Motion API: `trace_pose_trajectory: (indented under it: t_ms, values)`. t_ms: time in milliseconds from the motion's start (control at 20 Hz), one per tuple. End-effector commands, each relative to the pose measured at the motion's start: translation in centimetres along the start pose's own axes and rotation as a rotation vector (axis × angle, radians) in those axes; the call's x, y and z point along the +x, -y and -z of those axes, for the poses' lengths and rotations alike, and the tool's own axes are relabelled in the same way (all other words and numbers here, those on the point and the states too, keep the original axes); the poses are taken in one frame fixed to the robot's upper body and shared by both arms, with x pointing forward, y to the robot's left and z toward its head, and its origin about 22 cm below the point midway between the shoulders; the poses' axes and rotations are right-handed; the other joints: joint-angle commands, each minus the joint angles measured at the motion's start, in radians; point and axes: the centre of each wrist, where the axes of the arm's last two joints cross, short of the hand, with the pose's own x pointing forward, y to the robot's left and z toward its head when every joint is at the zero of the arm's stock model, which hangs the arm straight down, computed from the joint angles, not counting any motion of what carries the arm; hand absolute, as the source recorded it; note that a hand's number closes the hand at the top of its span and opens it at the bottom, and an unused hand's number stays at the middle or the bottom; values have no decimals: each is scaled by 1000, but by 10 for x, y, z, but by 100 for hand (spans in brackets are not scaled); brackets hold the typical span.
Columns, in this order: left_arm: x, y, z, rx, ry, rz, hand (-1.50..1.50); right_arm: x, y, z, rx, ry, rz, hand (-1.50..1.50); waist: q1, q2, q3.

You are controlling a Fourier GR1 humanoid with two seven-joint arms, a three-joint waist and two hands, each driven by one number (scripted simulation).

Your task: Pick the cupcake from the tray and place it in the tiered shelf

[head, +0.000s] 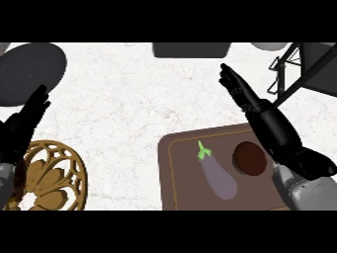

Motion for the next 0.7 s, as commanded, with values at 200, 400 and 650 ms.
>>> trace_pose_trajectory:
  t_ms: [200,400,650]
  values:
    - [-61,5,-35,114,-292,-166,0,-4,103,-80,-680,-174,-329,150,-92,-7,26]
    - [-77,23,-48,107,-386,-272,0,-58,126,-177,-965,-721,-392,150,-135,6,26]
    - [-63,52,-45,18,-366,-277,0,-28,89,-238,-1039,-629,-366,-150,-25,3,28]
